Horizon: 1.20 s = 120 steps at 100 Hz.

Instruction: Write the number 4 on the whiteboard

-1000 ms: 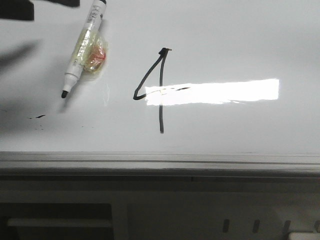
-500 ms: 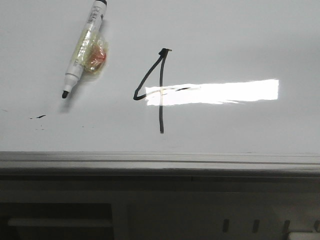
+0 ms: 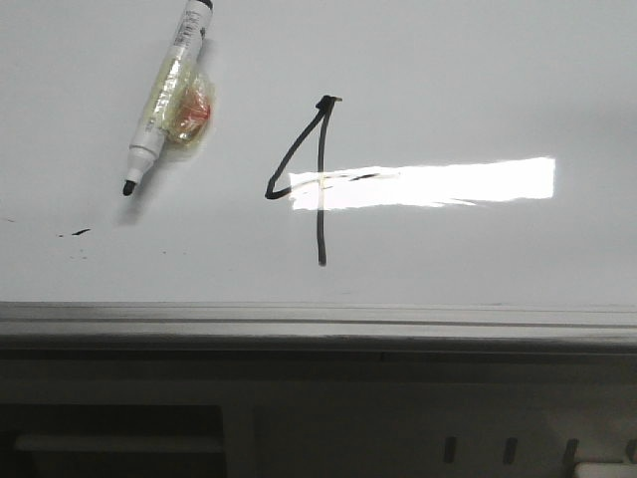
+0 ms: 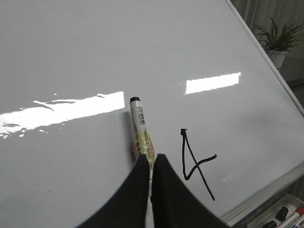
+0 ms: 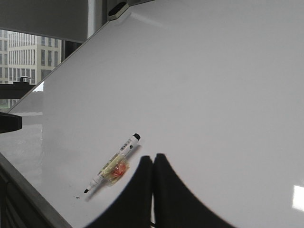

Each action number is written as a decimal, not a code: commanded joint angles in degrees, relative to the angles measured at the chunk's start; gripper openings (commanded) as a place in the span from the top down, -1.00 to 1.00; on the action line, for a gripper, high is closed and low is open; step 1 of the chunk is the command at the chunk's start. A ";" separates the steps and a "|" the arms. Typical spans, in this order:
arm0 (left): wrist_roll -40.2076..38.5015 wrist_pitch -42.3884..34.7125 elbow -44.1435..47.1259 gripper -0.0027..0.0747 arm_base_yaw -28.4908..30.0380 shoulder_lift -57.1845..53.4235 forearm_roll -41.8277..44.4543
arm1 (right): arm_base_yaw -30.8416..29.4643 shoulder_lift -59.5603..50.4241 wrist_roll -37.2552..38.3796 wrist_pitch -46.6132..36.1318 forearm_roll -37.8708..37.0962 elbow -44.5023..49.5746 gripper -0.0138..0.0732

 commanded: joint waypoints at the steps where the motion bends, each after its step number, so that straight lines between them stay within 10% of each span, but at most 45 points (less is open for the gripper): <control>1: 0.01 -0.42 -1.43 0.98 0.06 0.30 0.21 | -0.30 0.43 -0.16 -2.79 -0.33 -1.39 0.83; 55: -1.51 -1.92 -0.58 0.98 2.26 -1.06 9.34 | -0.30 0.43 -0.16 -2.79 -0.33 -1.39 0.83; 90: -63.34 2.47 12.05 0.98 27.75 -9.56 69.53 | -0.30 0.43 -0.16 -2.79 -0.33 -1.39 0.83; 120: -65.39 16.68 15.83 0.98 36.04 -17.25 75.65 | -0.30 0.43 -0.16 -2.90 -0.33 -1.39 0.83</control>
